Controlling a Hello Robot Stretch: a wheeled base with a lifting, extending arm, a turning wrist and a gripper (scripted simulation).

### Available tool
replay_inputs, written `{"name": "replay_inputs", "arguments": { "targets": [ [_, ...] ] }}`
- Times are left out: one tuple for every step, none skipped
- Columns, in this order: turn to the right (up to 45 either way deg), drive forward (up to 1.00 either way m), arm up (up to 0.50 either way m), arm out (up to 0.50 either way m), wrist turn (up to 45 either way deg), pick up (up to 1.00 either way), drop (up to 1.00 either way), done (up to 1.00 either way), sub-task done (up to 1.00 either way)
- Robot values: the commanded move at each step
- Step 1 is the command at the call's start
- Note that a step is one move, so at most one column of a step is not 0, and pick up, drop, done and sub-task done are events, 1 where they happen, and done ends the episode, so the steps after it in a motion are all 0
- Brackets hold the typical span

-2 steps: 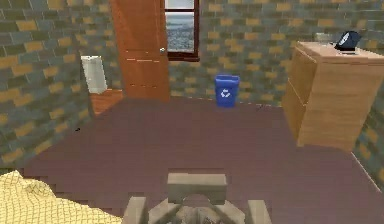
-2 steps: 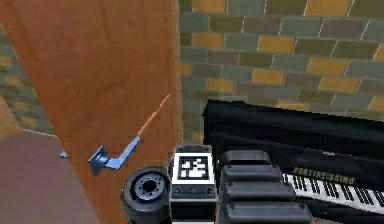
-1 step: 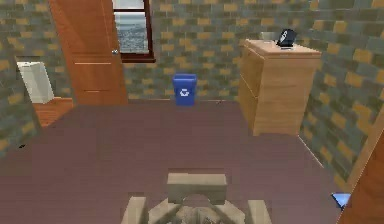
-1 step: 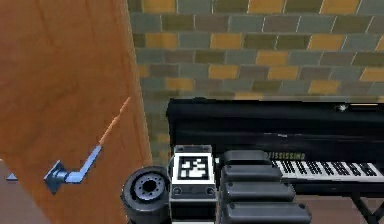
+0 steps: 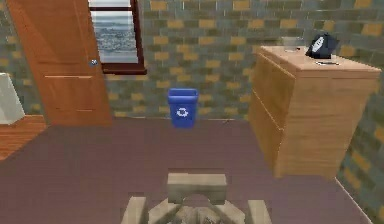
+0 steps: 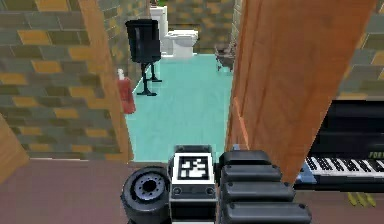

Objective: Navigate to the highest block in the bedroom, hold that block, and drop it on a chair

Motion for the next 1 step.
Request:
{"name": "replay_inputs", "arguments": {
  "targets": [
    [45.0, 0.0, 0.0, 0.0, 0.0, 0.0, 0.0, 0.0, 0.0]
  ]
}}
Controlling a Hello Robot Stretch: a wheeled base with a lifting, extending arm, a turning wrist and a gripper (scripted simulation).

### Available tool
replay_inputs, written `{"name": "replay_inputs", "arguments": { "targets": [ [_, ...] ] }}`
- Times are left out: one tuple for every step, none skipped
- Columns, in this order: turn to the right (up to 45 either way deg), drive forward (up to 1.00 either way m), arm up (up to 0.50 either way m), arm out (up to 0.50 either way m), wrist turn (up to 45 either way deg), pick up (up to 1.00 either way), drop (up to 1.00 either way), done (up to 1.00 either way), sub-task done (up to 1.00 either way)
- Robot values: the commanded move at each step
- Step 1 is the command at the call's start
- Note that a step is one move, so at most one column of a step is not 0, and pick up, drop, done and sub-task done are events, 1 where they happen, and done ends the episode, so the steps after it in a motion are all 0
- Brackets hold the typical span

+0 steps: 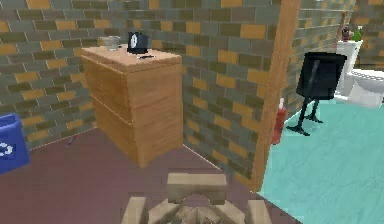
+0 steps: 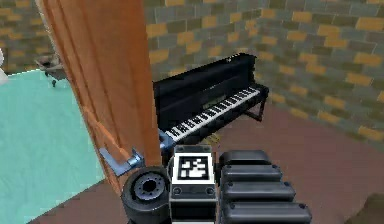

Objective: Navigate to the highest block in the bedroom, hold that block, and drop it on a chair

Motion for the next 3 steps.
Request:
{"name": "replay_inputs", "arguments": {
  "targets": [
    [12.0, 0.0, 0.0, 0.0, 0.0, 0.0, 0.0, 0.0, 0.0],
    [0.0, 0.3, 0.0, 0.0, 0.0, 0.0, 0.0, 0.0, 0.0],
    [33.0, 0.0, 0.0, 0.0, 0.0, 0.0, 0.0, 0.0, 0.0]
  ]
}}
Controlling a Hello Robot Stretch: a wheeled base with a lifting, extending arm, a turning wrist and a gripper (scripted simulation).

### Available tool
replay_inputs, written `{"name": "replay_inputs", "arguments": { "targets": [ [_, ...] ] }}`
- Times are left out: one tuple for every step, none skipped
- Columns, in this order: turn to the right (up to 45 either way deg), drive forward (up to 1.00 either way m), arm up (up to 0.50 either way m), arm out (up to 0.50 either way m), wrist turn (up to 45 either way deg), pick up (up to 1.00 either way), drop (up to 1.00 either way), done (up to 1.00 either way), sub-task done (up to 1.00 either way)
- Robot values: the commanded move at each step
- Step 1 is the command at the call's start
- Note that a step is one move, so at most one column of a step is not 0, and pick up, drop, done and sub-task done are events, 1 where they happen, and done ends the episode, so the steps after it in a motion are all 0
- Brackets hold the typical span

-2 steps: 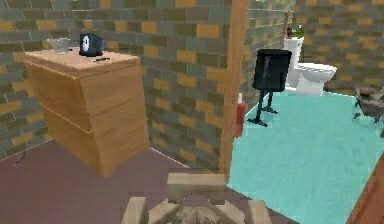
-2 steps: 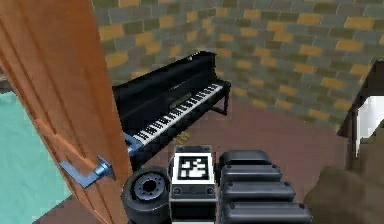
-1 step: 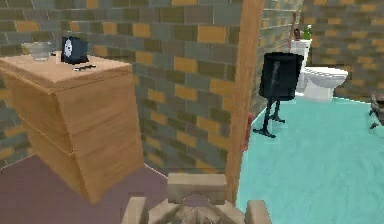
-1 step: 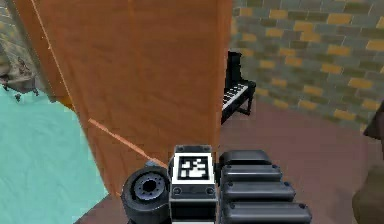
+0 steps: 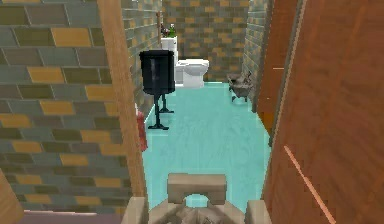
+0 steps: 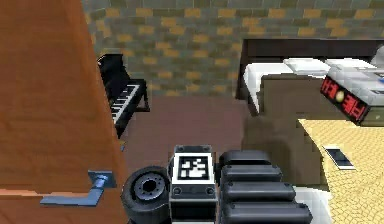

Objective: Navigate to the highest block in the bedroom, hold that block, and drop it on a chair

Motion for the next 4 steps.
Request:
{"name": "replay_inputs", "arguments": {
  "targets": [
    [0.0, 0.5, 0.0, 0.0, 0.0, 0.0, 0.0, 0.0, 0.0],
    [9.0, 0.0, 0.0, 0.0, 0.0, 0.0, 0.0, 0.0, 0.0],
    [0.0, 0.8, 0.0, 0.0, 0.0, 0.0, 0.0, 0.0, 0.0],
    [15.0, 0.0, 0.0, 0.0, 0.0, 0.0, 0.0, 0.0, 0.0]
  ]
}}
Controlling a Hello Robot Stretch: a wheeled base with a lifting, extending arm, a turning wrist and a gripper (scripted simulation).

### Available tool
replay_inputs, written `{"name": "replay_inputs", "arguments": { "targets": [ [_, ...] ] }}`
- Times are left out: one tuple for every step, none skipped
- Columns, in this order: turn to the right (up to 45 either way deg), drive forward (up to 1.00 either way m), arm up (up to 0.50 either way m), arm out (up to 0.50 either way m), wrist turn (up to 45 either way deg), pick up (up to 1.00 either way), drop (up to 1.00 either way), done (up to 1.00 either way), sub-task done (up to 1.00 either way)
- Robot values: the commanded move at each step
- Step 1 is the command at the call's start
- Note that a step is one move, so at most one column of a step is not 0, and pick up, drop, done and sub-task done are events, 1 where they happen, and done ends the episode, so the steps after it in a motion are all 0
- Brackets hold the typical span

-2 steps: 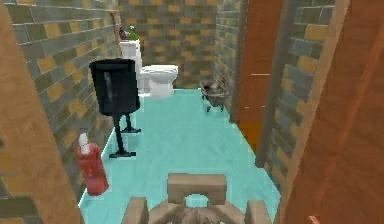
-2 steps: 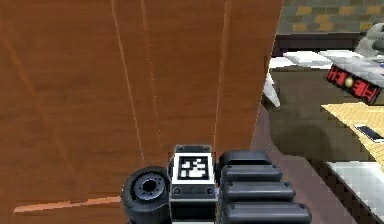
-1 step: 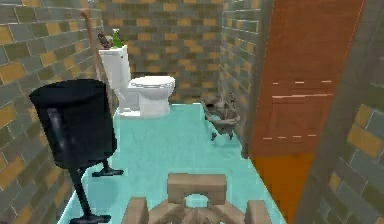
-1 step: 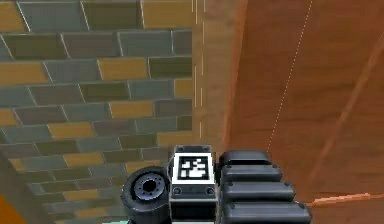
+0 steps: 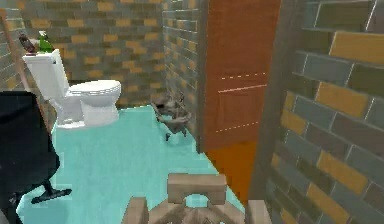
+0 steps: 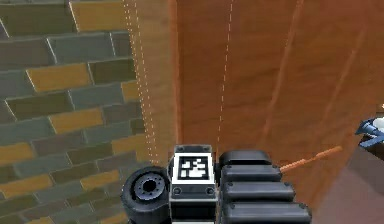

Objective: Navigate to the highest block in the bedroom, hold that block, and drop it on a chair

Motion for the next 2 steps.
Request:
{"name": "replay_inputs", "arguments": {
  "targets": [
    [0.0, 1.0, 0.0, 0.0, 0.0, 0.0, 0.0, 0.0, 0.0],
    [3.0, 0.0, 0.0, 0.0, 0.0, 0.0, 0.0, 0.0, 0.0]
  ]
}}
